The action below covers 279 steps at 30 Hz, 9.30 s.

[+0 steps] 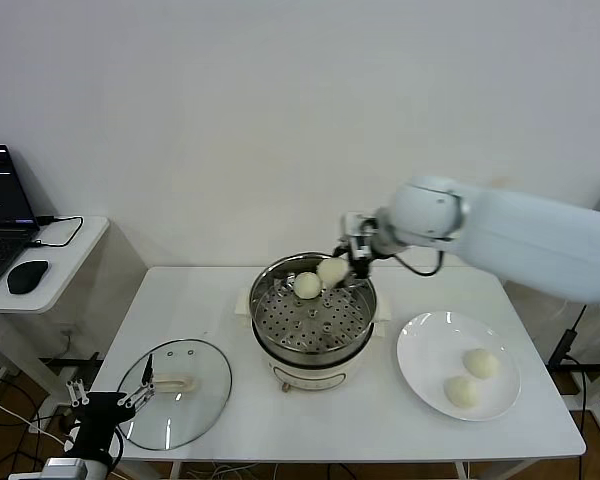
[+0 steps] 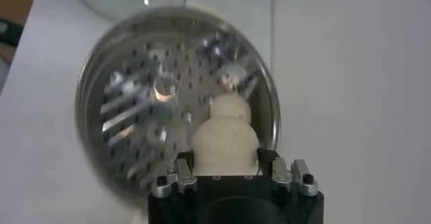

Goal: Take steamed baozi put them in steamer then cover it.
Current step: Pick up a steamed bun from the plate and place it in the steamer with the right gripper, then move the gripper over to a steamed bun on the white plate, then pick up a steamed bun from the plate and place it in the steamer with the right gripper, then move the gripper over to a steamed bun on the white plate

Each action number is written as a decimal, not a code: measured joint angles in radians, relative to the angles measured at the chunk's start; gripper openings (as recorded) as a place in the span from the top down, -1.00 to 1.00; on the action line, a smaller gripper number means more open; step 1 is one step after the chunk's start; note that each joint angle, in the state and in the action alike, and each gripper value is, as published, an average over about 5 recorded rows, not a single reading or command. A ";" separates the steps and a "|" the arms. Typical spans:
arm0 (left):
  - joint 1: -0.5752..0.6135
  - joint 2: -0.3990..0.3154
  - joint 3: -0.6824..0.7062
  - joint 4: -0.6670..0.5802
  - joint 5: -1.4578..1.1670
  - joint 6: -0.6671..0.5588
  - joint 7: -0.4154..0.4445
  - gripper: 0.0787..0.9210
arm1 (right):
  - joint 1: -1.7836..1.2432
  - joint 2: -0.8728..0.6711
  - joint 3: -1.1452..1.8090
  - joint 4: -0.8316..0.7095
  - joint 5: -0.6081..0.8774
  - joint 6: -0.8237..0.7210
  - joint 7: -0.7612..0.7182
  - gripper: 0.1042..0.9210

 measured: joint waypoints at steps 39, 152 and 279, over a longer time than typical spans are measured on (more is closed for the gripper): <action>-0.006 -0.005 -0.005 -0.023 0.002 0.005 0.000 -0.77 | 0.008 0.018 -0.023 -0.027 -0.069 -0.017 -0.114 -0.76; 0.024 -0.035 -0.008 -0.009 0.029 -0.001 0.000 -0.77 | -0.094 -0.299 0.188 0.033 -0.439 0.348 -0.356 -0.30; 0.002 -0.026 -0.002 0.022 0.034 0.000 0.001 -0.77 | -0.985 -0.434 0.829 -0.305 -0.896 0.463 -0.320 -0.41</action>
